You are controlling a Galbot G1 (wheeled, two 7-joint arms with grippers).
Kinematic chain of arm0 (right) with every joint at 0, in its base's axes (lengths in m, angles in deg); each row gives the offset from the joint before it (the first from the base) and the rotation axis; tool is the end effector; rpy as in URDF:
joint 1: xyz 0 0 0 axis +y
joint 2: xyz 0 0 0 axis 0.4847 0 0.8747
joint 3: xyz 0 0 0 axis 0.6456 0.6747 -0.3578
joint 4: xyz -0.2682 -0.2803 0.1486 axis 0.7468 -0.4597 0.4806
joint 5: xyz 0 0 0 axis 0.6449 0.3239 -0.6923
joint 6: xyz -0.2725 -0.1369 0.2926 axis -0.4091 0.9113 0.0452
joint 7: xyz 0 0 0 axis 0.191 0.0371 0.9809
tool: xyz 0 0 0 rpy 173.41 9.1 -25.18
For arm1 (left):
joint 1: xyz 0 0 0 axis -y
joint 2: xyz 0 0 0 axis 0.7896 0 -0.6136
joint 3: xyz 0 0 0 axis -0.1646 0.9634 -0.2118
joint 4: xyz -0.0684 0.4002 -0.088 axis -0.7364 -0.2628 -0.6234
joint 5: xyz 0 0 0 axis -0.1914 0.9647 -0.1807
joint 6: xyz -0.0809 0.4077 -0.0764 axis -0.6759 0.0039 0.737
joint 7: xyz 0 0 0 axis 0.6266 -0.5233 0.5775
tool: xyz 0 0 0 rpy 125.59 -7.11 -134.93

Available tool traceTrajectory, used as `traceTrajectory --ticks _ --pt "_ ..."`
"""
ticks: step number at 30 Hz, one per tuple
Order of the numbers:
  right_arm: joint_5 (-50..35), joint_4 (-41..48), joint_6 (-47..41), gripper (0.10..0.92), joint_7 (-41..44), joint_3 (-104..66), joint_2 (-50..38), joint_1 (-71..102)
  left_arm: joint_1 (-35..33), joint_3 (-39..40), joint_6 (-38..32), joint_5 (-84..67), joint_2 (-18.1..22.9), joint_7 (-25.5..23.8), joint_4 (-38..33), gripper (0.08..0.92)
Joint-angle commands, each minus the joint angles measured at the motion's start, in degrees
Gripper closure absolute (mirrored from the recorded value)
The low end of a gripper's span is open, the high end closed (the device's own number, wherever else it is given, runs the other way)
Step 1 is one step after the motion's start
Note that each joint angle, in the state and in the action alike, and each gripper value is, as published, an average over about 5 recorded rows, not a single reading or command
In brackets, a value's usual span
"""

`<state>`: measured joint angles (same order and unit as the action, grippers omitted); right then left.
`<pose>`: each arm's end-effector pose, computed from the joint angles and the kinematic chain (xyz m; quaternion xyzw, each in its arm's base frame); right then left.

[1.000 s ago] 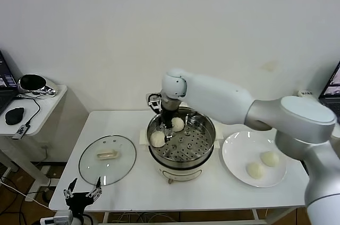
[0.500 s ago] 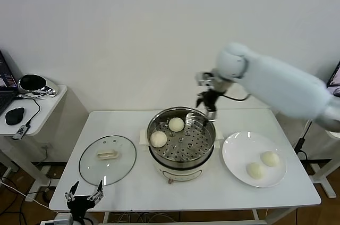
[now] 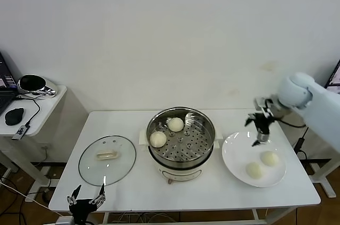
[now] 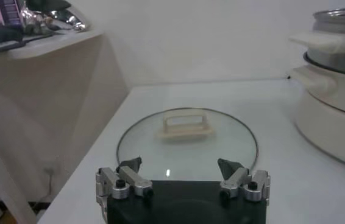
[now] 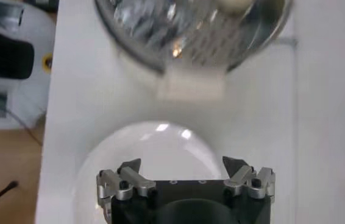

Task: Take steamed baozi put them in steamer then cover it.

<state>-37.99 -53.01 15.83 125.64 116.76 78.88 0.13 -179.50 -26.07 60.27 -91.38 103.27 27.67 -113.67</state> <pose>0.5864 -0.2139 -0.1269 0.4939 -0.5539 0.5154 0.4286 0.1550 0.1049 -0.4026 0.0506 -0.9761 -0.0291 0.2095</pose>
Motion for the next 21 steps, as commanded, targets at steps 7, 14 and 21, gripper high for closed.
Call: traceTrajectory --ticks 7,14,21 --pt "7.2 3.2 1.6 0.203 -1.3 -7.2 0.6 15.9 -0.4 0.3 0.3 0.2 0.4 -0.2 -0.4 0.177" --pt "8.1 5.8 1.9 0.203 -1.8 -6.3 3.1 15.8 0.1 0.0 0.4 0.3 -0.2 -0.6 0.2 0.177" --pt "8.9 5.9 1.7 0.203 -2.8 -5.5 4.7 16.1 0.3 0.1 0.4 0.2 -0.2 -0.6 0.7 0.177"
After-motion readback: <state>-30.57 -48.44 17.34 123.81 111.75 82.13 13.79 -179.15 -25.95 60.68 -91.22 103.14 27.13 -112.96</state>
